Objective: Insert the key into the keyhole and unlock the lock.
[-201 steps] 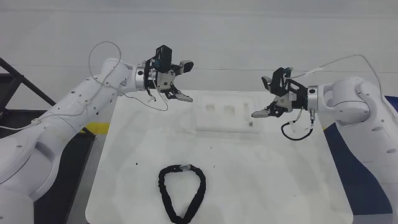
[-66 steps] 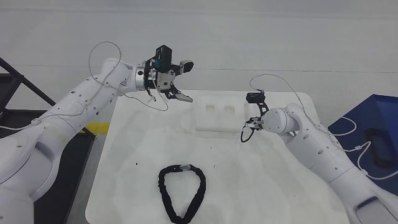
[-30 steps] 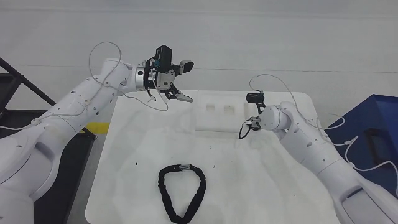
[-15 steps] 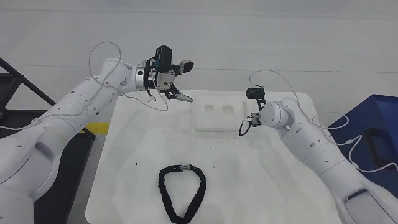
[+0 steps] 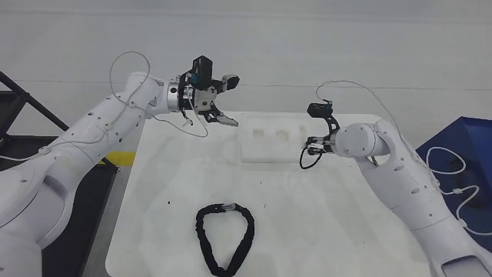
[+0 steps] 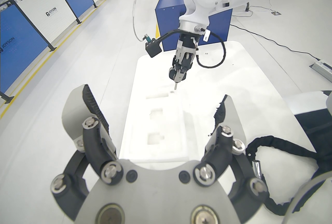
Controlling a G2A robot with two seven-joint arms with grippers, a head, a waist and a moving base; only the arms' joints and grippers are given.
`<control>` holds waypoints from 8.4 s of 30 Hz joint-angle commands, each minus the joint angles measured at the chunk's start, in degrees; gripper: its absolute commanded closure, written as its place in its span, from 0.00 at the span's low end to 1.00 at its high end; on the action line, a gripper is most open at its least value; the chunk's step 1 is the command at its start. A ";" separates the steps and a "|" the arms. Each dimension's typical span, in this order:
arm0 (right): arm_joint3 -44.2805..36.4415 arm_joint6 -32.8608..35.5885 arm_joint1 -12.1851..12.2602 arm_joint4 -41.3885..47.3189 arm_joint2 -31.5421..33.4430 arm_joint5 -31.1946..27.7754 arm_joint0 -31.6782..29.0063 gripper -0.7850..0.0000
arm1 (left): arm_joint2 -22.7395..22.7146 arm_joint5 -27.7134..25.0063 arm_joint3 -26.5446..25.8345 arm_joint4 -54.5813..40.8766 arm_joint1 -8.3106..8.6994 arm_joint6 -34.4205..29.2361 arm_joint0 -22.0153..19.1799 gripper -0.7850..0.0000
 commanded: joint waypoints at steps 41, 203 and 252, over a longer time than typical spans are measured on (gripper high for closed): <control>-12.55 3.02 5.00 33.27 27.00 -19.58 -19.83 1.00 | -0.30 2.67 -2.84 -0.38 0.45 -7.39 6.29 0.00; -40.72 5.08 7.90 23.02 28.41 -6.66 -28.03 1.00 | -15.06 6.96 -14.76 18.66 -5.15 6.20 26.19 1.00; -45.76 3.78 9.66 6.85 21.31 -2.76 -26.98 1.00 | -3.23 11.27 0.96 26.08 -15.17 18.49 18.45 1.00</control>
